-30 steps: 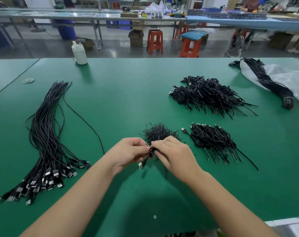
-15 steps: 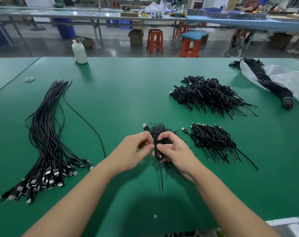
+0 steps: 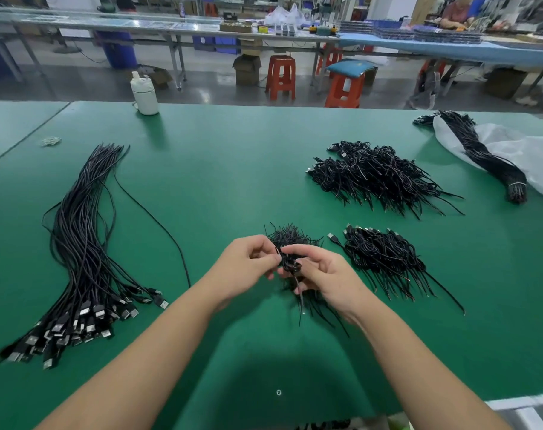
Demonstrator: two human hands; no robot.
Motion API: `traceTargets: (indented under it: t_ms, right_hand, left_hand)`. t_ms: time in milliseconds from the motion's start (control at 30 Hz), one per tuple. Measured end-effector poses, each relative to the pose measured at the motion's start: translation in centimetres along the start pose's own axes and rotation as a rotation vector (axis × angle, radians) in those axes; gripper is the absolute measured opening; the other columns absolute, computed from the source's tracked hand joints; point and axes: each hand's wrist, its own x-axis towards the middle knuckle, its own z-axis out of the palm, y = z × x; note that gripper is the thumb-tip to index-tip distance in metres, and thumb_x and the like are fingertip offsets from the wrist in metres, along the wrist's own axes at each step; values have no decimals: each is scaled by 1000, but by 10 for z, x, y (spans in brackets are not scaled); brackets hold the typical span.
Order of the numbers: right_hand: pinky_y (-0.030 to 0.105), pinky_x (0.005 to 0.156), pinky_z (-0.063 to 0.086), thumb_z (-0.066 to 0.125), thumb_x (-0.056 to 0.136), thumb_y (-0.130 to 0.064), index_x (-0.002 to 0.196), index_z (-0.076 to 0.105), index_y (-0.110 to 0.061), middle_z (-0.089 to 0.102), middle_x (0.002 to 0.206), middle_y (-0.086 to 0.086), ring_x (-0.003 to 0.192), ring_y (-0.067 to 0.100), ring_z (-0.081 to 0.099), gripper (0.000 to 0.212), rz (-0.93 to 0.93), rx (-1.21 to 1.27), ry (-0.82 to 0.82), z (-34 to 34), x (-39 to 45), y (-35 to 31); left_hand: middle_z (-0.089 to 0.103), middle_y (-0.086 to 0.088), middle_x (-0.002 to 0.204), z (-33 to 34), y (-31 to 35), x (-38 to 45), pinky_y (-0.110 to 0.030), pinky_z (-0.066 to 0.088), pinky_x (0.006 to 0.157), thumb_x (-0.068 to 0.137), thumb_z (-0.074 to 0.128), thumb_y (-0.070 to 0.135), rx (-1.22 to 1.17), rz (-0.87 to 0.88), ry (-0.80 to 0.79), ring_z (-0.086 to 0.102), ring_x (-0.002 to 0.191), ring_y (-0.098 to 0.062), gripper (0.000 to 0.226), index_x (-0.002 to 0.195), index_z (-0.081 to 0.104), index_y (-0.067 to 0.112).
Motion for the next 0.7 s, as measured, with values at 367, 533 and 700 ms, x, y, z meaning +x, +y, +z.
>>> traceTargets:
  t_ms: [367, 533, 700]
  right_hand:
    - [19, 43, 29, 67, 93, -15, 79, 73, -15, 53, 63, -2, 45, 13, 37, 15, -20, -72, 263, 4, 4, 0]
    - [22, 44, 35, 62, 96, -19, 84, 72, -7, 61, 61, 8, 43, 14, 42, 20, 78, 51, 197, 3, 3, 0]
    - [21, 41, 39, 64, 93, -14, 99, 60, -9, 68, 69, 16, 50, 22, 46, 9, 82, 100, 254, 4, 4, 2]
  left_hand:
    - [54, 10, 68, 9, 3, -7, -21, 40, 64, 91, 65, 16, 254, 266, 112, 45, 63, -8, 14, 79, 58, 20]
    - [55, 7, 80, 7, 7, -12, -34, 40, 78, 93, 54, 18, 704, 652, 83, 48, 76, -11, 6, 87, 57, 17]
    - [54, 0, 79, 11, 6, -12, -39, 46, 74, 91, 44, 19, 986, 808, 95, 54, 75, -23, 16, 93, 60, 16]
